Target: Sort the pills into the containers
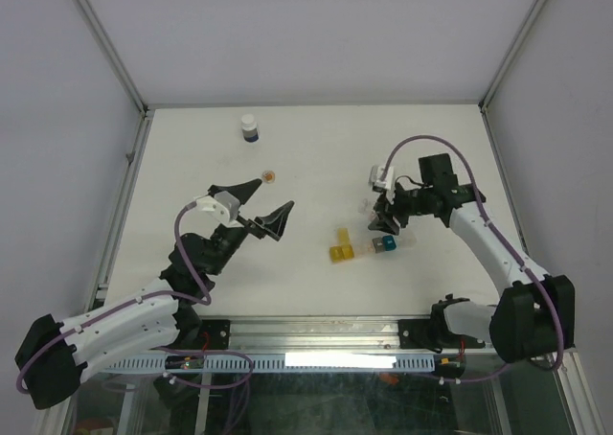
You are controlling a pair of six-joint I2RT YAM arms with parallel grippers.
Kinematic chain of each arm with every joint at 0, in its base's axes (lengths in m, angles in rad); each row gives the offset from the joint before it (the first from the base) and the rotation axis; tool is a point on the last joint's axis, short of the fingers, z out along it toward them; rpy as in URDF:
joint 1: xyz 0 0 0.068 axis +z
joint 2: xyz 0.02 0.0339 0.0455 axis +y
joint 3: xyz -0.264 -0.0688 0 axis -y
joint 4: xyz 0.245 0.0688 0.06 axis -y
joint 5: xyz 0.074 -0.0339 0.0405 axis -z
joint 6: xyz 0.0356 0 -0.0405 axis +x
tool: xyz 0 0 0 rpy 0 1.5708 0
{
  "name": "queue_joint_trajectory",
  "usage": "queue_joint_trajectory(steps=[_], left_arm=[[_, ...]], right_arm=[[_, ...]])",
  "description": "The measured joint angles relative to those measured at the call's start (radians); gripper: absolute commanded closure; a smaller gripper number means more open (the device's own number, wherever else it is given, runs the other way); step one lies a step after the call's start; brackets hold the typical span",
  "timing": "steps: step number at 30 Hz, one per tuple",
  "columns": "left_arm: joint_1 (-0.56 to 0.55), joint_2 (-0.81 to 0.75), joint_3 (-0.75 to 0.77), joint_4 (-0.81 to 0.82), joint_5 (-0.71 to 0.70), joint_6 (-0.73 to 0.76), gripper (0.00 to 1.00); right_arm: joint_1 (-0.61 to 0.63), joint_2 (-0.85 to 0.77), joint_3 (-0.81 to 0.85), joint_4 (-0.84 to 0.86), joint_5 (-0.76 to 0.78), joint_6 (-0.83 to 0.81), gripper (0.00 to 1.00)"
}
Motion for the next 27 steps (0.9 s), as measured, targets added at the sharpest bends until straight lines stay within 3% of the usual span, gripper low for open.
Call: queue_joint_trajectory(steps=[5,8,10,16,22,27], left_arm=[[0.0,-0.064,0.003,-0.021,0.097,-0.083,0.01],[0.0,-0.071,0.015,-0.045,0.144,-0.128,0.01],[0.0,-0.073,0.024,-0.066,0.175,-0.156,0.01],[0.0,-0.067,0.029,-0.103,0.23,-0.208,0.01],[0.0,0.001,0.035,-0.126,0.235,-0.211,0.01],[0.0,0.036,0.036,-0.163,0.185,-0.188,0.01]], right_arm=[[-0.107,-0.088,-0.001,0.311,-0.535,0.391,0.98],[-0.112,-0.125,0.009,0.502,-0.649,0.597,0.98],[-0.113,-0.155,0.038,0.537,-0.68,0.668,0.98],[-0.13,-0.273,0.056,0.49,-0.664,0.596,0.95],[-0.114,-0.299,0.015,0.227,-0.566,0.273,0.95],[0.005,-0.212,-0.006,0.043,-0.377,0.061,0.95]])
